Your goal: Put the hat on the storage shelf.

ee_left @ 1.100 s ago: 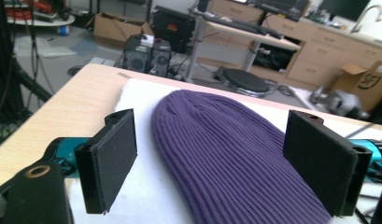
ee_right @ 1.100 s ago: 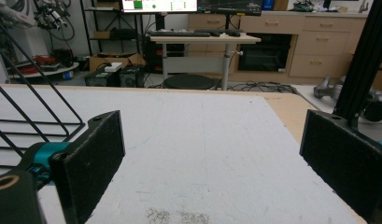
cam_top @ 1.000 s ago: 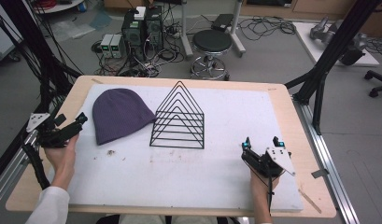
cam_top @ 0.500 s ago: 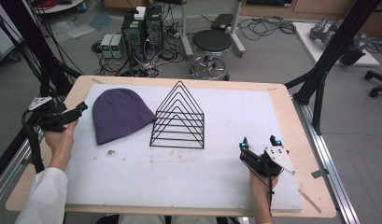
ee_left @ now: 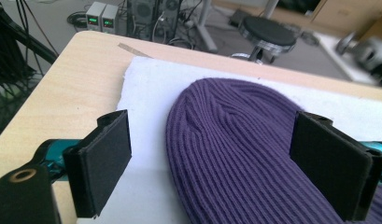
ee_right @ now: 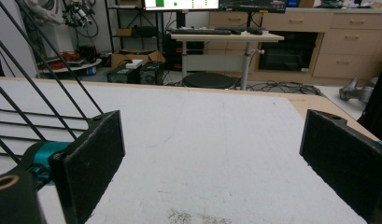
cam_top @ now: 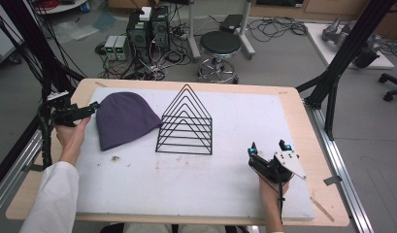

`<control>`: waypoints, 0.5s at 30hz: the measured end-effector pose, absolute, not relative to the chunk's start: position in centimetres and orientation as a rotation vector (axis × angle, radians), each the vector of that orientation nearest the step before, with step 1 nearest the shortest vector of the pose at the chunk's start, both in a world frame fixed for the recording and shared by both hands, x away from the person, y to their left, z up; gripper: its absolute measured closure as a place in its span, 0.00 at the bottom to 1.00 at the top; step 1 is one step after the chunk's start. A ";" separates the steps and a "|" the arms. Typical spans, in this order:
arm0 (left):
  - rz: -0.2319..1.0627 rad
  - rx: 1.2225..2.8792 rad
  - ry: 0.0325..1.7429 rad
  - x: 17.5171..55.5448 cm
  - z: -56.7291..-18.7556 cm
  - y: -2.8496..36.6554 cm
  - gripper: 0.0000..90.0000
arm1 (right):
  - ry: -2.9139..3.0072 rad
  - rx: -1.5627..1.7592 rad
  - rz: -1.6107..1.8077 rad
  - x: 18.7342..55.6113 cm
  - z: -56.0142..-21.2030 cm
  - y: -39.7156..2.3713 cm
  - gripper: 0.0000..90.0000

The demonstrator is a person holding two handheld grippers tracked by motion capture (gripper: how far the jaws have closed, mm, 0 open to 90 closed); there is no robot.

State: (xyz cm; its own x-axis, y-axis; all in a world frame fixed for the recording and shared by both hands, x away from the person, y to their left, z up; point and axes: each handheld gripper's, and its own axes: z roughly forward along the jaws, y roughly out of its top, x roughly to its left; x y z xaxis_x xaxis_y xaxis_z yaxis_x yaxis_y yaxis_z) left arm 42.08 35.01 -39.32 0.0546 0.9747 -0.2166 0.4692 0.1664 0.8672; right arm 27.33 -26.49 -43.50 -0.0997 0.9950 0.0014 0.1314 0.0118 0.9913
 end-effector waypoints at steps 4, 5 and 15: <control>0.712 1.443 1.566 43.1 -39.6 34.7 0.16 | 1.388 1.245 1.216 27.3 -43.5 -26.5 0.06; 0.713 1.434 1.570 43.3 -39.7 34.7 0.17 | 1.389 1.242 1.214 27.3 -43.5 -26.5 0.06; 0.640 1.564 1.642 47.0 -40.6 34.0 0.18 | 1.400 1.232 1.206 27.4 -43.5 -26.4 0.06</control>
